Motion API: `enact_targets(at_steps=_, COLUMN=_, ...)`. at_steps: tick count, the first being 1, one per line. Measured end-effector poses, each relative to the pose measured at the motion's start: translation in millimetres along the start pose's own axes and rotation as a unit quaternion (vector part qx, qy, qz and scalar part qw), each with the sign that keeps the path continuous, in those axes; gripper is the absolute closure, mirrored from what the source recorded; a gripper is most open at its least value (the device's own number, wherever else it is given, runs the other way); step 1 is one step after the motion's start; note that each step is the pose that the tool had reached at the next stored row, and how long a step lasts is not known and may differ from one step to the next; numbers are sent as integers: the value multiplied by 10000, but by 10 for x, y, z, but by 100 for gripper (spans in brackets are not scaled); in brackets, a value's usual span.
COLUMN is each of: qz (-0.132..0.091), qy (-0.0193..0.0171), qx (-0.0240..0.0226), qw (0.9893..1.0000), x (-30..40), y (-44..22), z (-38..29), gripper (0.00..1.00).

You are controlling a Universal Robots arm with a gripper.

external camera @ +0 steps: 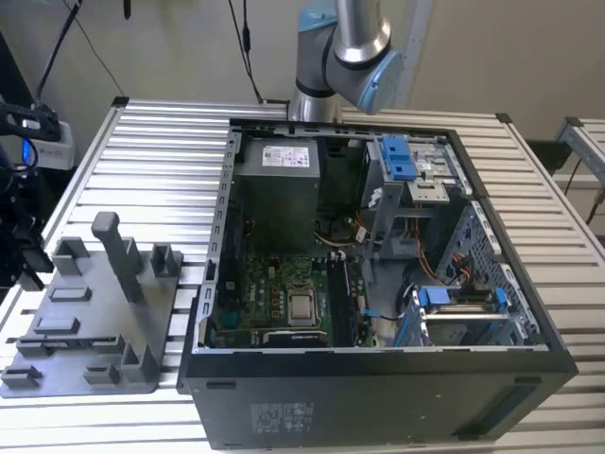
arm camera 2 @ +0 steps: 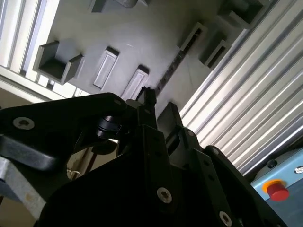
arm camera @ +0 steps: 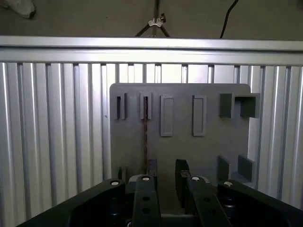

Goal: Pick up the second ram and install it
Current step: 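Pick up the second ram and move it above second insertion slot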

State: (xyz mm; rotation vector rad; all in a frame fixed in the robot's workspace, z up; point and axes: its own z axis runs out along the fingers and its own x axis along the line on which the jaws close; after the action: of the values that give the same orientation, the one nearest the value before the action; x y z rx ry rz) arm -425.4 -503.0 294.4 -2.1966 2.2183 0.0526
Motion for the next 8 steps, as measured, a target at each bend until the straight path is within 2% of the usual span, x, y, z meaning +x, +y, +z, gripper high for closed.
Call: enact_targets(at_steps=8, qz=-75, qy=1, qx=-3, qw=10000, x=37, y=-15, z=142, gripper=70)
